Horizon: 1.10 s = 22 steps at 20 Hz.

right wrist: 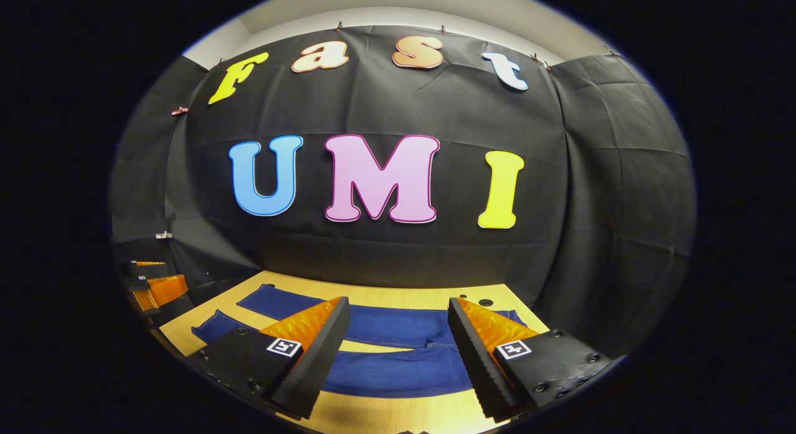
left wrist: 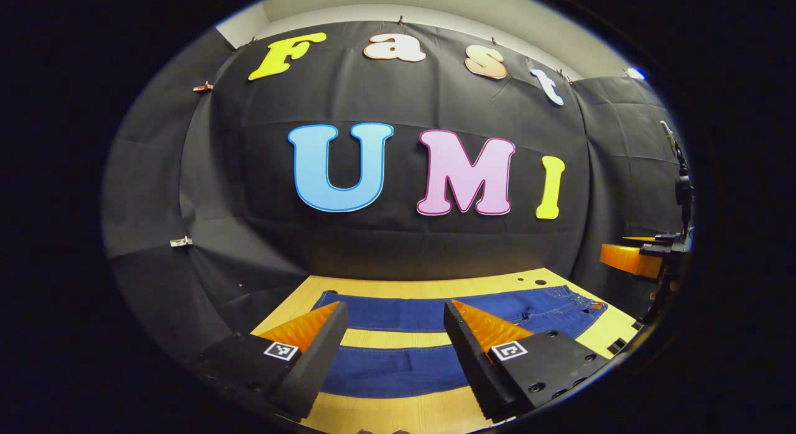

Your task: Grasp the waist and the cuffs of the jeans and fold them to make the two legs overlap; first hold the waist and fold one-third of the jeans toward the cuffs, then hold the cuffs and fold the remaining one-third in the same direction to finish folding.

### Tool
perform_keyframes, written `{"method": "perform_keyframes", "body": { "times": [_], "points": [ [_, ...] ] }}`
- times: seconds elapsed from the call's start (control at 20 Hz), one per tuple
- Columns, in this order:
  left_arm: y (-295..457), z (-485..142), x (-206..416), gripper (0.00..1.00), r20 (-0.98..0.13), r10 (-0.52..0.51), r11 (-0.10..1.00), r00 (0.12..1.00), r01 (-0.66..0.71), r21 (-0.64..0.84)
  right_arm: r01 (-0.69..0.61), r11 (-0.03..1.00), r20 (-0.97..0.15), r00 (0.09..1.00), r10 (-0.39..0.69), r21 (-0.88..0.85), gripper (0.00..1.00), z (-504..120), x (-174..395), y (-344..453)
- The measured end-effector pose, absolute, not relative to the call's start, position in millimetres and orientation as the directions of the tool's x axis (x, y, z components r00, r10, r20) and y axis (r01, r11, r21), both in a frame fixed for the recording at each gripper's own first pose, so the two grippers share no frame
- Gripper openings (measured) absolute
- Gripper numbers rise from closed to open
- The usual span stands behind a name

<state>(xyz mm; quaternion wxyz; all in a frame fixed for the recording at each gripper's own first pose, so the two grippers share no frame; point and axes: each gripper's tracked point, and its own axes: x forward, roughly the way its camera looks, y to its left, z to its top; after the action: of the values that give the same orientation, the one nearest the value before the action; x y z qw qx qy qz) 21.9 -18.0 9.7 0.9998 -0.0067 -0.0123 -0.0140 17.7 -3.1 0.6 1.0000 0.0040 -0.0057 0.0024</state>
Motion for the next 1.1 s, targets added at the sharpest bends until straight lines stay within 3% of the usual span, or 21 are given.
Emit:
{"method": "perform_keyframes", "body": {
  "times": [0.2,0.45,0.7,1.1],
  "points": [
    [-10.7,3.7,24.2,0.97,0.004,-0.020,0.999,1.000,0.020,-0.040,0.007,1.000,0.008,1.000,-0.007,0.004,0.97,-1.4,15.2,-7.0],
    [0.6,-0.5,31.7,0.96,0.002,-0.026,0.999,1.000,0.025,0.034,0.016,1.000,-0.001,1.000,-0.016,0.007,0.97,-3.4,14.4,-9.8],
    [53.4,-18.4,50.8,0.98,-0.015,0.043,0.950,0.999,-0.037,0.311,0.029,1.000,-0.008,1.000,-0.029,-0.005,0.96,-5.5,13.0,-16.1],
    [157.1,-111.1,71.7,0.98,-0.256,0.028,0.710,0.966,0.161,0.685,0.091,0.995,-0.035,0.995,-0.093,-0.048,0.96,-19.1,9.1,-50.7]
  ]
}}
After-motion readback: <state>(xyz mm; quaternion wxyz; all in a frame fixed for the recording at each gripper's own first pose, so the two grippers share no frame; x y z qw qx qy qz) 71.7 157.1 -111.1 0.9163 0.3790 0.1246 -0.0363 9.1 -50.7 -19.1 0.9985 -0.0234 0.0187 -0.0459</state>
